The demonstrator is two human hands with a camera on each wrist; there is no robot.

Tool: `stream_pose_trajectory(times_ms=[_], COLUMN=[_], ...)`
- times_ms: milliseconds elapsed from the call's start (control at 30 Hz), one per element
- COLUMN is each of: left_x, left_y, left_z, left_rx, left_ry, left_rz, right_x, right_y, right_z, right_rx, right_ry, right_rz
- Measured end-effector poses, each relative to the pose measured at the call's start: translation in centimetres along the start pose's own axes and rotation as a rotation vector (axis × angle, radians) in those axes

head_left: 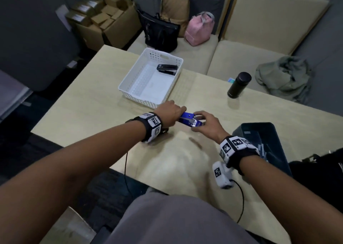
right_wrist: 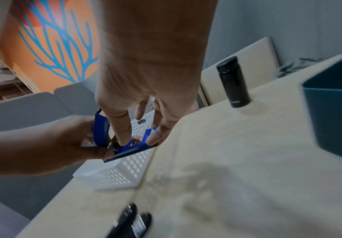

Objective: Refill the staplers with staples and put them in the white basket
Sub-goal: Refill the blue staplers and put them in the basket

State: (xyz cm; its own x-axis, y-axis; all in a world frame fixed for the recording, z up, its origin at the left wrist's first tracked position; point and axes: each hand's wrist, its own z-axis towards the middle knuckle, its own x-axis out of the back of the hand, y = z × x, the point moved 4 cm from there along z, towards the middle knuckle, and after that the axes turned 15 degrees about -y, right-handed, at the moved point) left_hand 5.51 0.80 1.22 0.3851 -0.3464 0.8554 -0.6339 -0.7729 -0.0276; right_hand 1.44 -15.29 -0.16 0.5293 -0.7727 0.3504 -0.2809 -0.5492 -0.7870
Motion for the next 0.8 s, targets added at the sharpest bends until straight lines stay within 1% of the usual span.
stream_pose_trajectory(times_ms=[67, 167, 300, 367, 467, 533, 633, 733, 800], left_x=[1.3, 2.9, 3.7, 3.6, 3.2, 2.7, 2.0, 1.4, 1.3], left_y=[-3.8, -9.1, -15.1, -17.3, -20.2, -21.8, -23.0, -23.0, -23.0], left_z=[-0.6, -0.9, 0.7, 2.1, 5.0, 7.2, 10.2, 13.5, 15.3], left_rx=[0.088, 0.208, 0.264, 0.276, 0.318, 0.354, 0.362, 0.333, 0.317], left_ry=[0.021, 0.034, 0.031, 0.025, -0.028, -0.070, -0.102, -0.146, -0.153], left_rz=[-0.016, -0.155, -0.247, -0.266, -0.253, -0.245, -0.238, -0.211, -0.210], right_x=[0.4, 0.5, 0.1, 0.2, 0.2, 0.3, 0.5, 0.9, 1.1], right_y=[-3.2, -7.9, -12.0, -12.4, -11.7, -10.9, -10.3, -9.4, -8.6], right_z=[2.4, 6.1, 10.6, 12.2, 14.4, 15.4, 16.4, 17.5, 17.9], right_rx=[0.059, 0.124, 0.157, 0.127, 0.044, 0.019, 0.031, 0.048, 0.064], right_ry=[0.000, -0.042, -0.075, -0.053, -0.044, -0.038, -0.003, 0.050, 0.068], right_rz=[0.031, 0.023, -0.011, -0.062, -0.230, -0.278, -0.292, -0.223, -0.171])
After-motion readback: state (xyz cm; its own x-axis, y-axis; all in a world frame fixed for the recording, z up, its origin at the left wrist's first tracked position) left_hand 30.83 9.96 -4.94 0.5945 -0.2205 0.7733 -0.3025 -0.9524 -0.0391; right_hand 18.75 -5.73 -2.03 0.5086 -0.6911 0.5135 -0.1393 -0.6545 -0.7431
